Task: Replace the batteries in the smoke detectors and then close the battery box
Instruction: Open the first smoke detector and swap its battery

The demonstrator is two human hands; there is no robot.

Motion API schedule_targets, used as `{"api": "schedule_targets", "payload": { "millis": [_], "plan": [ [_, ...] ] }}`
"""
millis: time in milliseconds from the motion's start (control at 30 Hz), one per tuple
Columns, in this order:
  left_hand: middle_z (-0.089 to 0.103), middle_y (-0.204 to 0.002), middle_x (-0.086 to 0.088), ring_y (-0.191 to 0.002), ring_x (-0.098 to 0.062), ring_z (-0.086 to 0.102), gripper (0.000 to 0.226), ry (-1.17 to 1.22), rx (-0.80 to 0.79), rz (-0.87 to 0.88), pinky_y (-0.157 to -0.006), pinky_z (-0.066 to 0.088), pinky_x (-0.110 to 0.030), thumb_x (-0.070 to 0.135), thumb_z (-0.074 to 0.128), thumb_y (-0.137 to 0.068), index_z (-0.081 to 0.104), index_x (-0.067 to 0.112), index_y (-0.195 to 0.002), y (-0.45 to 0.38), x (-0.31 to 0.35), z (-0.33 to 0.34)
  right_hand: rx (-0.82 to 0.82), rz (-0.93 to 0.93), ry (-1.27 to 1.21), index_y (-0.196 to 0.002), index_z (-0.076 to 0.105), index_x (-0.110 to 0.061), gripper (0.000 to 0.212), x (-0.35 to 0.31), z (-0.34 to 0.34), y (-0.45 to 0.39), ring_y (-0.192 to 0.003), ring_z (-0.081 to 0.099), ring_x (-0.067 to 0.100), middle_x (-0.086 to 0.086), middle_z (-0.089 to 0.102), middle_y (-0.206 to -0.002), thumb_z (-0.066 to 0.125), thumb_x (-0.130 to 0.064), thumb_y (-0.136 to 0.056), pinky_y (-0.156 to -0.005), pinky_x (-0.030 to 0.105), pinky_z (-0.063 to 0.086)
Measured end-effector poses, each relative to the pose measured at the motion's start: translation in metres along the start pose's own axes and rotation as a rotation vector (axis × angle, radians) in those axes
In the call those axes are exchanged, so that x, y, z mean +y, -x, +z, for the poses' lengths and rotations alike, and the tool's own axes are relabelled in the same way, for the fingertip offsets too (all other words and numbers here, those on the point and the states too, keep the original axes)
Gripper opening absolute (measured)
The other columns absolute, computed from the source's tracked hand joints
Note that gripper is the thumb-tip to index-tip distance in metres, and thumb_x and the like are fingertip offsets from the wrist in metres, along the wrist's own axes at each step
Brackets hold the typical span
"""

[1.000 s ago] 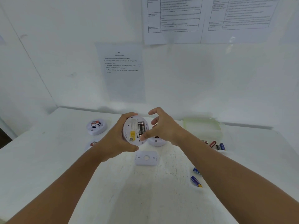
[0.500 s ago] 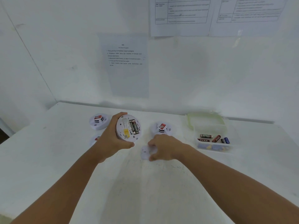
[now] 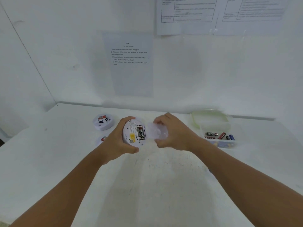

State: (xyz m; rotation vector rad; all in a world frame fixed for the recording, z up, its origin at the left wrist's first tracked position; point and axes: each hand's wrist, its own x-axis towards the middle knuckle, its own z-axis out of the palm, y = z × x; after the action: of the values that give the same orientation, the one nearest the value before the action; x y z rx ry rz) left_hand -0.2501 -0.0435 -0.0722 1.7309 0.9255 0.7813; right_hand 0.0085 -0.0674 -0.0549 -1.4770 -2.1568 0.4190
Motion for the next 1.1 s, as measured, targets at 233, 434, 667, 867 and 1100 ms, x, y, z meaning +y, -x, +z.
{"api": "schedule_targets", "payload": {
  "millis": [233, 434, 667, 867, 1100],
  "plan": [
    [0.053, -0.140, -0.003, -0.125, -0.020, 0.060, 0.100, -0.026, -0.163, -0.003, -0.084, 0.061, -0.032, -0.009, 0.090, -0.063, 0.044, 0.032, -0.142, -0.006, 0.008, 0.000, -0.037, -0.143, 0.053, -0.136, 0.056, -0.028, 0.067, -0.041, 0.006, -0.008, -0.106, 0.051, 0.008, -0.017, 0.046, -0.114, 0.082, -0.040, -0.075, -0.094, 0.033, 0.047],
    [0.050, -0.142, -0.002, -0.128, -0.020, 0.057, 0.102, -0.002, -0.211, -0.008, -0.084, 0.060, -0.033, -0.007, 0.091, -0.063, 0.044, 0.035, -0.143, -0.002, 0.013, -0.002, -0.009, -0.152, 0.070, -0.135, 0.060, -0.032, 0.063, -0.043, 0.006, -0.001, -0.106, 0.053, 0.011, -0.012, 0.056, -0.119, 0.082, -0.043, -0.077, -0.096, 0.037, 0.046],
    [0.055, -0.132, 0.007, -0.124, -0.019, 0.060, 0.095, 0.001, -0.238, -0.021, -0.081, 0.059, -0.030, -0.013, 0.087, -0.068, 0.044, 0.031, -0.140, 0.005, 0.028, 0.012, -0.018, -0.135, 0.048, -0.134, 0.065, -0.034, 0.056, -0.039, -0.001, 0.007, -0.108, 0.054, 0.007, -0.011, 0.058, -0.124, 0.082, -0.040, -0.081, -0.095, 0.028, 0.045],
    [0.058, -0.131, 0.002, -0.122, -0.021, 0.062, 0.093, 0.020, -0.233, -0.061, -0.084, 0.061, -0.036, -0.016, 0.085, -0.069, 0.045, 0.029, -0.141, 0.009, 0.039, 0.028, 0.006, -0.141, 0.018, -0.132, 0.066, -0.040, 0.056, -0.027, -0.008, 0.017, -0.100, 0.055, 0.001, -0.022, 0.054, -0.114, 0.082, -0.048, -0.078, -0.087, 0.022, 0.044],
    [0.057, -0.134, 0.001, -0.122, -0.019, 0.061, 0.093, -0.047, -0.157, -0.075, -0.083, 0.061, -0.034, -0.012, 0.087, -0.068, 0.046, 0.027, -0.141, 0.009, 0.054, 0.051, -0.006, -0.184, -0.006, -0.132, 0.064, -0.038, 0.064, -0.013, -0.023, 0.025, -0.101, 0.058, 0.003, -0.020, 0.058, -0.115, 0.084, -0.052, -0.073, -0.087, 0.017, 0.044]
  ]
}}
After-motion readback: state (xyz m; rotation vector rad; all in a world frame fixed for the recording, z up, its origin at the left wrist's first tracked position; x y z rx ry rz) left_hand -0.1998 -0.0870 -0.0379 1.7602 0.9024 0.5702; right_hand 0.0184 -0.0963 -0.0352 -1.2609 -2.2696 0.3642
